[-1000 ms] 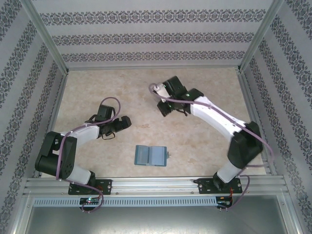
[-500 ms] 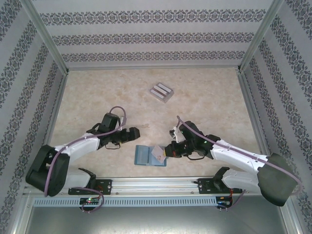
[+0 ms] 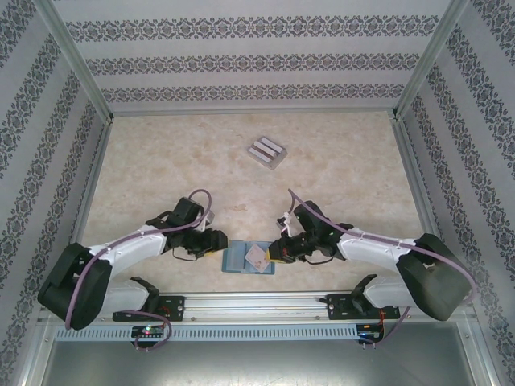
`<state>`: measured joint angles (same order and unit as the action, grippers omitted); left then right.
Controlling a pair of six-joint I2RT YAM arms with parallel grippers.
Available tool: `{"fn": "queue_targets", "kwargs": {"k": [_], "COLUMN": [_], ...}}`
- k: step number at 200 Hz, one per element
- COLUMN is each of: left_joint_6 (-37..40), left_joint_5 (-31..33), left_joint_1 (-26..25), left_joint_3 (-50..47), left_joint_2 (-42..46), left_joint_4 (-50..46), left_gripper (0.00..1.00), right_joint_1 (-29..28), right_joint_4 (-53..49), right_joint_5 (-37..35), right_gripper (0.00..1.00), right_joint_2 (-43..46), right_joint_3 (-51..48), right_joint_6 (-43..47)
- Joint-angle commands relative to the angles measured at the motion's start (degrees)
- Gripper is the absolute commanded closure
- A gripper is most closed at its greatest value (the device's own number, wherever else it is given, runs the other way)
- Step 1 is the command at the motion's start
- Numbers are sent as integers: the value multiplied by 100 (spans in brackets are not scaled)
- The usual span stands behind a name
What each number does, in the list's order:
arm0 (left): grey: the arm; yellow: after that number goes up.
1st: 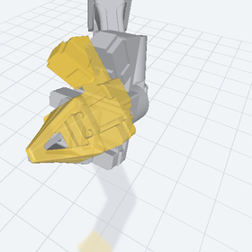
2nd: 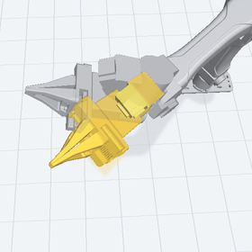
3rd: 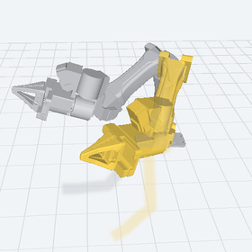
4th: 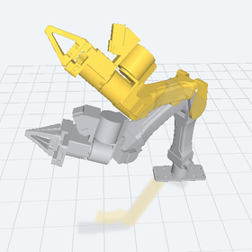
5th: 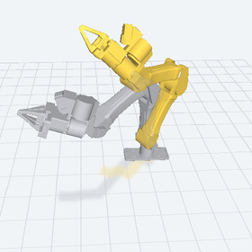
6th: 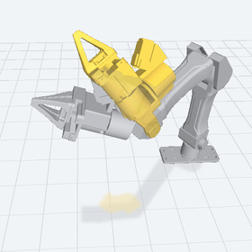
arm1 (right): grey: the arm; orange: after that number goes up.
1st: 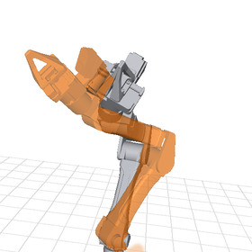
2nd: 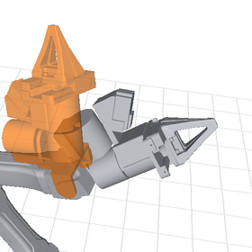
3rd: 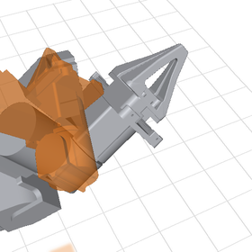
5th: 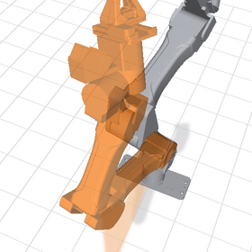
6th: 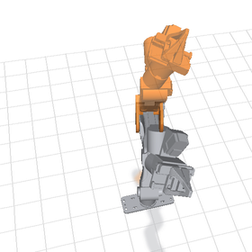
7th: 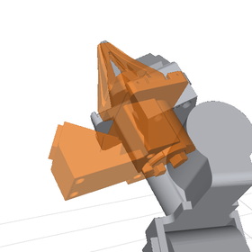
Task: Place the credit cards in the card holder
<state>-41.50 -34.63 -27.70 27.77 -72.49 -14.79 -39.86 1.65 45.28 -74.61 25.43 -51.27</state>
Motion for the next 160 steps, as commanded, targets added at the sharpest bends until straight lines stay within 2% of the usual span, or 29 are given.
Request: {"fn": "queue_targets", "kwargs": {"k": [1, 28, 53, 94, 160], "left_joint_6": [-149, -328, -440, -597, -746], "left_joint_5": [-123, -61, 41, -53, 10], "left_joint_1": [-249, -456, -533, -626, -638], "left_joint_3": [85, 44, 39, -30, -90], "left_joint_2": [-98, -318, -478, -555, -701], "left_joint_4": [-160, 27, 116, 366, 431], "left_gripper": [53, 61, 68, 73, 81], "right_joint_1": [59, 81, 126, 49, -307], "right_joint_4": [219, 330, 550, 1150, 1680], "right_joint_5": [168, 128, -194, -499, -557], "right_gripper": [100, 100, 100, 100, 100], "right_joint_2": [-153, -338, -404, -575, -1175], "right_joint_3": [-89, -87, -221, -398, -202], "right_joint_6": [43, 5, -294, -1011, -1449]}}
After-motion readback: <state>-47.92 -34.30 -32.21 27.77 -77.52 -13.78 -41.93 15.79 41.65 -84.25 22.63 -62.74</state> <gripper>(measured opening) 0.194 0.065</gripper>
